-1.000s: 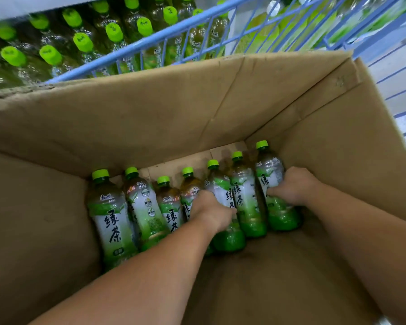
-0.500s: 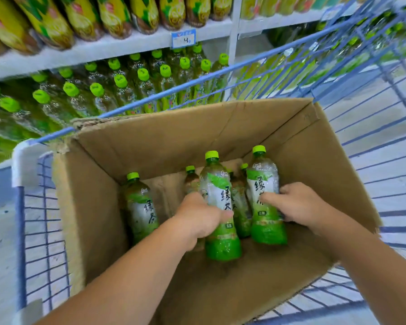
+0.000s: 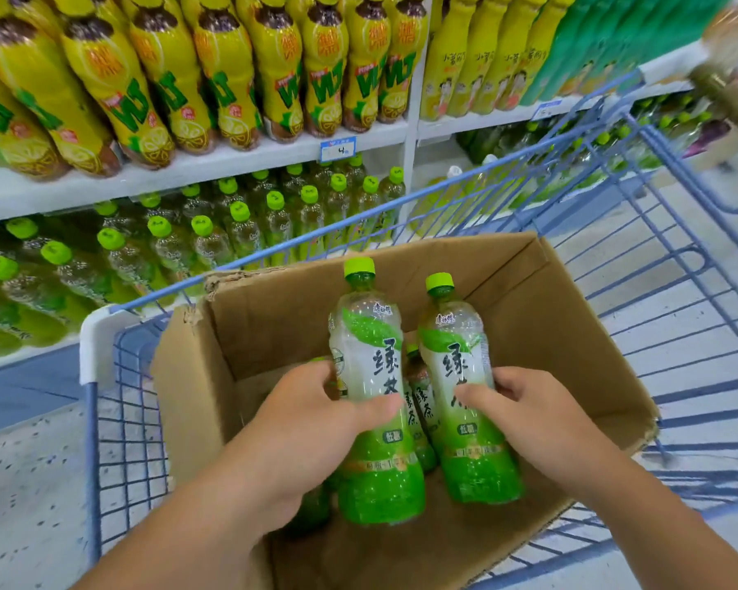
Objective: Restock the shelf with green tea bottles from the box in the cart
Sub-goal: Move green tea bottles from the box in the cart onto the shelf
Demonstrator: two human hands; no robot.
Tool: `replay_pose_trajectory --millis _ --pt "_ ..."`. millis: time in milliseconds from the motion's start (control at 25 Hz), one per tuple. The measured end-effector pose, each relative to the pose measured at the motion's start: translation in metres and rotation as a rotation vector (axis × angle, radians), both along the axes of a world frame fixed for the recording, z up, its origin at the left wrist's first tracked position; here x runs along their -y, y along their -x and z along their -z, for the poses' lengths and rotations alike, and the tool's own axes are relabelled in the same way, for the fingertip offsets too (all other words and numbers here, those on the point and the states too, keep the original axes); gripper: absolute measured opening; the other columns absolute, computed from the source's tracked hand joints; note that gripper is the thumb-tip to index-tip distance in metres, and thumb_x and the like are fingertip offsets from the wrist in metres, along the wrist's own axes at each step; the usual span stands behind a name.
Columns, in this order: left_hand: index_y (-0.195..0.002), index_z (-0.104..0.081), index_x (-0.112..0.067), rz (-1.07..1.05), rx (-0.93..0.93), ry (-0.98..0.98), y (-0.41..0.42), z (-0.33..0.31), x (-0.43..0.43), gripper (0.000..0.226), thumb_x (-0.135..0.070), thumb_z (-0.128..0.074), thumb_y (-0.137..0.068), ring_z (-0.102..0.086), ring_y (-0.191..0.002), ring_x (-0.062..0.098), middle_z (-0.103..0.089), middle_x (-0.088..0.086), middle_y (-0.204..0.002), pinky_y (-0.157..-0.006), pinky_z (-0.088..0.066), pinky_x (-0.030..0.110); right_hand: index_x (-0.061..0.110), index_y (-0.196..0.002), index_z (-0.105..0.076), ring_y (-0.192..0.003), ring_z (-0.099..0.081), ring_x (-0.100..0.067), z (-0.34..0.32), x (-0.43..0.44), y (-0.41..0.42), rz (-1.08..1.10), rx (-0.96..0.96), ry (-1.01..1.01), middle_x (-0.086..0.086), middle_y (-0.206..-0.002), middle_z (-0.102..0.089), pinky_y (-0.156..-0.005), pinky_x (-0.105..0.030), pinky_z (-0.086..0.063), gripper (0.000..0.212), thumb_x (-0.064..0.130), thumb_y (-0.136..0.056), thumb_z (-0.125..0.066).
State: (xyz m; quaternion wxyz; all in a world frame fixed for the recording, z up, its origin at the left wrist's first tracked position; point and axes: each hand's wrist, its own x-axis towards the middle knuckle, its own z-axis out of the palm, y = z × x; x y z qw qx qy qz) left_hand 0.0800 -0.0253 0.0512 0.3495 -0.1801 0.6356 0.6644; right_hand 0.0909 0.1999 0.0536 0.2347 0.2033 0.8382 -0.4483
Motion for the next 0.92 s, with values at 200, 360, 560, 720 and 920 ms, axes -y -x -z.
replay_pose_trajectory --millis 200,360,560,720,920 --pt "-0.11 -0.072 -0.025 -0.112 -0.097 -0.085 -0.007 -0.045 0.07 0.035 -0.02 -0.082 -0.077 -0.074 -0.092 0.009 -0.078 -0.009 -0.099 -0.087 -0.056 0.036 0.012 -0.082 -0.076 -0.065 -0.071 -0.017 -0.059 0.069 0.004 -0.019 -0.098 0.014 -0.007 -0.075 -0.075 -0.059 -0.031 -0.054 0.021 0.029 -0.089 -0.068" --pt "-0.101 -0.079 -0.02 -0.137 -0.078 -0.201 -0.012 -0.077 0.158 0.037 -0.021 -0.08 -0.065 -0.074 -0.097 0.019 -0.078 0.001 -0.103 -0.094 -0.053 0.041 0.013 -0.082 -0.075 -0.063 -0.064 -0.017 -0.093 0.143 0.015 -0.046 -0.157 0.041 -0.02 -0.081 -0.071 -0.063 -0.033 -0.047 0.025 0.038 -0.085 -0.071" --pt "-0.102 -0.08 -0.013 -0.228 -0.045 -0.279 -0.021 -0.085 0.292 0.045 -0.011 -0.087 -0.058 -0.074 -0.096 0.03 -0.076 0.013 -0.108 -0.083 -0.056 0.042 0.012 -0.08 -0.078 -0.063 -0.069 -0.026 -0.11 0.268 0.033 -0.007 -0.167 0.199 -0.017 -0.076 -0.075 -0.067 -0.039 -0.054 0.017 0.019 -0.089 -0.065" --pt "-0.109 -0.076 -0.009 -0.355 -0.052 -0.225 -0.031 -0.075 0.398 0.051 -0.014 -0.08 -0.058 -0.073 -0.098 0.034 -0.076 0.016 -0.106 -0.086 -0.055 0.046 0.01 -0.074 -0.078 -0.064 -0.072 -0.029 -0.105 0.381 0.039 0.011 -0.148 0.25 -0.017 -0.077 -0.076 -0.074 -0.046 -0.056 0.018 0.022 -0.084 -0.068" --pt "-0.108 -0.073 -0.015 -0.414 -0.091 -0.011 -0.036 -0.061 0.525 0.056 -0.02 -0.085 -0.054 -0.075 -0.094 0.027 -0.078 0.007 -0.098 -0.093 -0.055 0.049 0.007 -0.078 -0.077 -0.067 -0.073 -0.026 -0.084 0.512 0.047 -0.04 -0.155 0.276 -0.012 -0.078 -0.077 -0.063 -0.034 -0.054 0.015 0.022 -0.078 -0.077"
